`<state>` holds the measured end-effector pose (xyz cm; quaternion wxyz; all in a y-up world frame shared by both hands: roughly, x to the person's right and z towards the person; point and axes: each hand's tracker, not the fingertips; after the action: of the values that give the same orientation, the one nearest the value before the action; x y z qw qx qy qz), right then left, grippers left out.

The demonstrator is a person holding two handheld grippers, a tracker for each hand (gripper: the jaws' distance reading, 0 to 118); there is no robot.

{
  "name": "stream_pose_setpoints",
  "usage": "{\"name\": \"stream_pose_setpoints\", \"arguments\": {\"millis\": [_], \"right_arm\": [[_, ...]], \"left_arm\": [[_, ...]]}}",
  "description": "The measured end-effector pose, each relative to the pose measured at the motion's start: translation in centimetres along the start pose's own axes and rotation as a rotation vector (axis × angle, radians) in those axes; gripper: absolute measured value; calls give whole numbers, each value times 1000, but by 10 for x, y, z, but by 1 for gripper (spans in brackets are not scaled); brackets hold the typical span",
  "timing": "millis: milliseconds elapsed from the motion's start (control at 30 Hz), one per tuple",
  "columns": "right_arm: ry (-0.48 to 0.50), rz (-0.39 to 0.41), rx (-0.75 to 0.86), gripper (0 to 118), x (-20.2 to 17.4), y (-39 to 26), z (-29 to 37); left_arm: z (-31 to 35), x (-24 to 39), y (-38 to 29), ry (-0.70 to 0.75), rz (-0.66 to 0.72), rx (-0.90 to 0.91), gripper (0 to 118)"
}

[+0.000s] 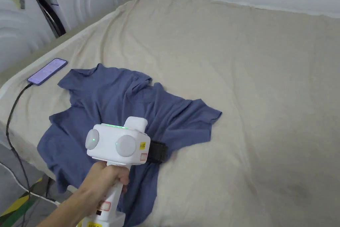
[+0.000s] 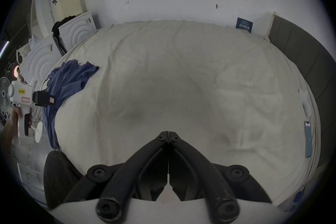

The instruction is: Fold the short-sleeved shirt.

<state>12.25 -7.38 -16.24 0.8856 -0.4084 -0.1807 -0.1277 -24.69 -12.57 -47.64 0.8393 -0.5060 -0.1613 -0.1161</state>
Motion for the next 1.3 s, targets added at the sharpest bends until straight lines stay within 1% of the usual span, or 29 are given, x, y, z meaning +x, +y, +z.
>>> {"name": "stream_pose_setpoints", "arguments": {"millis": [33, 67, 100, 133, 167, 200, 267, 300, 333, 433, 500, 533, 567, 633, 733, 800, 867, 1000, 1033, 1100, 1200, 1233, 1300], "right_arm": [[1, -7, -11, 0, 0, -3, 0], [3, -18, -20, 0, 1, -6, 0], [4, -27, -28, 0, 2, -8, 1], [5, -31, -33, 0, 3, -10, -1], [4, -35, -37, 0, 5, -11, 1], [3, -43, -37, 0, 7, -13, 3], [11, -64, -32, 0, 11, -15, 8], [13, -78, -26, 0, 14, -17, 11], [14, -87, -24, 0, 16, -17, 14], [6, -111, -8, 0, 25, -20, 25], [3, -130, 11, 0, 34, -22, 34], [-7, -139, 20, 0, 38, -22, 38], [-13, -148, 28, 0, 43, -23, 42], [-21, -169, 45, 0, 53, -26, 52], [-30, -214, 75, 0, 70, -34, 65], [-35, -247, 88, 0, 83, -39, 72], [-48, -295, 103, 0, 97, -44, 78], [-86, -375, 124, 0, 126, -57, 90], [-93, -379, 125, 0, 132, -61, 93], [-145, -398, 130, 0, 143, -68, 98], [-190, -428, 134, 0, 163, -78, 107], [-205, -444, 135, 0, 168, -81, 109], [-233, -475, 130, 0, 181, -87, 113]], "left_arm": [[-5, 3, 0, -2, -3, -9, 113], [-7, 5, -1, -13, 6, -19, 107], [-6, 4, -1, -55, 14, -11, 87], [-2, 2, 2, -86, 21, -2, 65], [5, 1, 6, -48, 31, 6, 20], [13, 1, 9, -39, 72, 51, 1], [25, -7, 20, -10, 95, 58, 1], [28, -9, 25, -78, 103, 24, 1], [33, -10, 27, -101, 119, 38, 1], [39, 0, 34, -69, 87, 57, 1], [50, 9, 44, -141, 137, 71, 1], [56, 16, 50, -145, 137, 83, 1], [61, 27, 58, -136, 120, 83, 1], [70, 54, 72, -102, 35, 135, 1], [82, 107, 94, -146, -37, 145, 1], [85, 151, 111, -197, -95, 179, 1], [89, 209, 129, -270, -124, 171, 1], [104, 353, 134, -437, -283, 182, 1], [101, 384, 139, -477, -320, 184, 1], [101, 465, 130, -569, -393, 156, 1], [98, 574, 101, -714, -476, 89, 1], [96, 603, 94, -755, -480, 54, 1], [89, 661, 76, -903, -457, -77, 1]]}}
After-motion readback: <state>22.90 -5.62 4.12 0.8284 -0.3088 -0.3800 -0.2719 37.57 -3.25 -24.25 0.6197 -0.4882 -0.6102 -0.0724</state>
